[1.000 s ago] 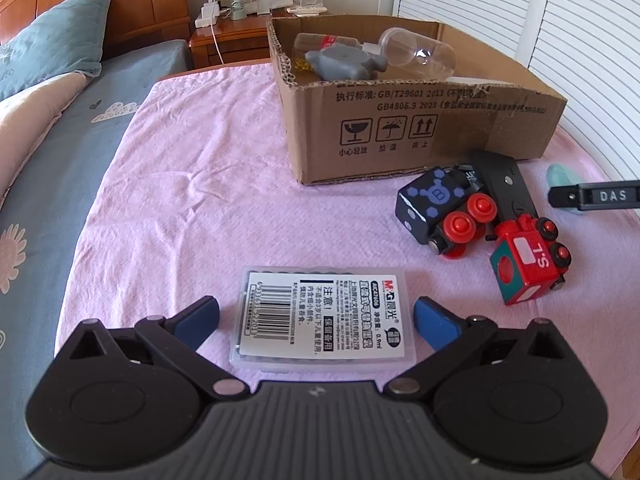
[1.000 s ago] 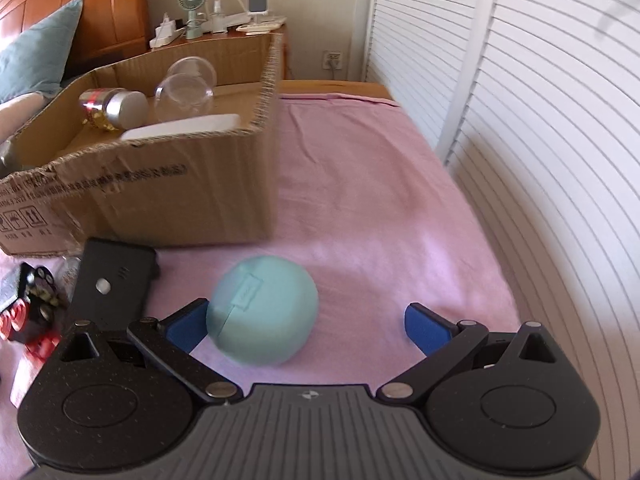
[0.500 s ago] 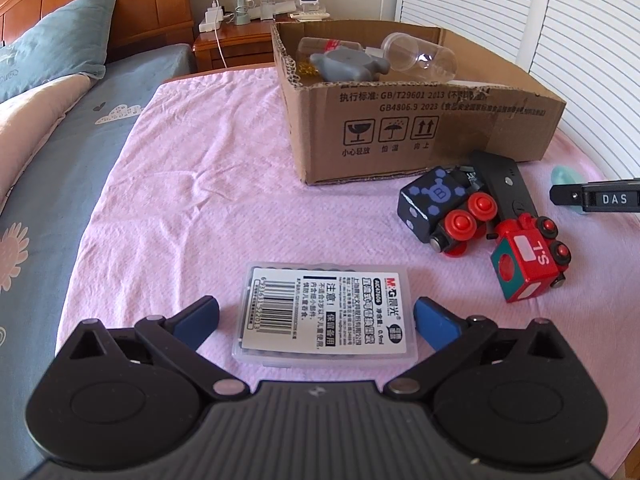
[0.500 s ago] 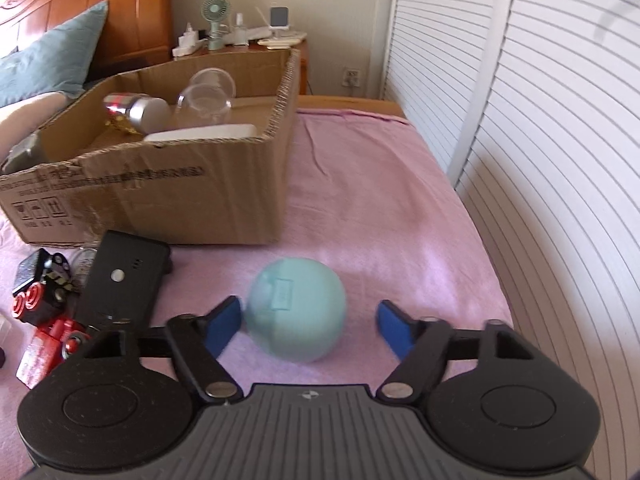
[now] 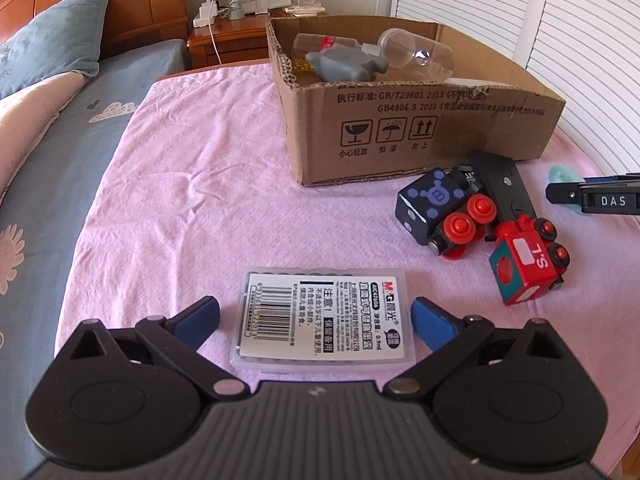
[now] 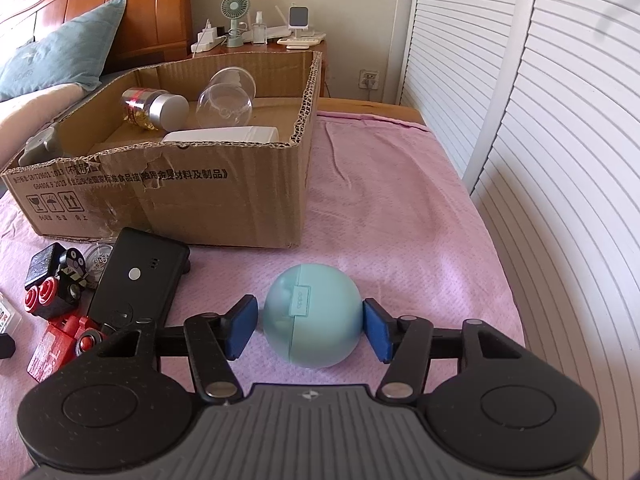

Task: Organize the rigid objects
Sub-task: 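Carry the teal case and card package into the box and open both tools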

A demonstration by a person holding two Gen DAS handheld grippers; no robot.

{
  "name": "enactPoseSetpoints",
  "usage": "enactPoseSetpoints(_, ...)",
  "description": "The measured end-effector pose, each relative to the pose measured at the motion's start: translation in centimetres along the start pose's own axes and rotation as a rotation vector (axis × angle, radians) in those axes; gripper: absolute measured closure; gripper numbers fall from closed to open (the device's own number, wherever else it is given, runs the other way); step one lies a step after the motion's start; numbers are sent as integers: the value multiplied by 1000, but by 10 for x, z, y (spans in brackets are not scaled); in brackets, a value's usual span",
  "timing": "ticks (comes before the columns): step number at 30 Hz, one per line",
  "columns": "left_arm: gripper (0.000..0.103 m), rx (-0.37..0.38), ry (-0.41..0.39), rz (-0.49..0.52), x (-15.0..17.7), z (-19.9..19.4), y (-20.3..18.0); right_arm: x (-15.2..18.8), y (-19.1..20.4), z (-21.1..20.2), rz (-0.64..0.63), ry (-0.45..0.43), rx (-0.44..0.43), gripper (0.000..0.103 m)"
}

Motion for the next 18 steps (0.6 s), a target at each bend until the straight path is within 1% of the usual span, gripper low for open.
enactPoseSetpoints(1, 6, 1, -2, 5, 0, 0, 0, 0, 0, 0, -2, 2, -2, 40)
enactPoseSetpoints(2, 12, 5, -7, 13, -1, -2, -1, -1, 0, 0, -5, 4, -5, 41)
enactPoseSetpoints(3, 12, 10, -8, 21, -2, -2, -1, -1, 0, 0, -9, 6, -8, 44)
enactPoseSetpoints(7, 12, 36, 13, 43, -3, -1, -1, -1, -1, -1, -12, 19, -24, 45)
enactPoseSetpoints(11, 12, 72, 28, 44, -6, -4, 0, 1, 2, -6, -29, 34, -48, 45)
enactPoseSetpoints(15, 12, 63, 11, 89, -8, -14, 0, 2, 4, -16, -44, 45, -76, 45)
enactPoseSetpoints(18, 12, 75, 2, 116, -14, -24, 1, 0, 8, -28, -68, 43, -105, 45)
Point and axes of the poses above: each gripper's, at about its wrist camera, not at the fingertips, and z roughly the way its jaws point, y to its left, x to its underside, the point moved 5 cm from there along z, roughly the way its jaws point, and after that the axes turned 2 degrees about -x, right-handed, at the moved point
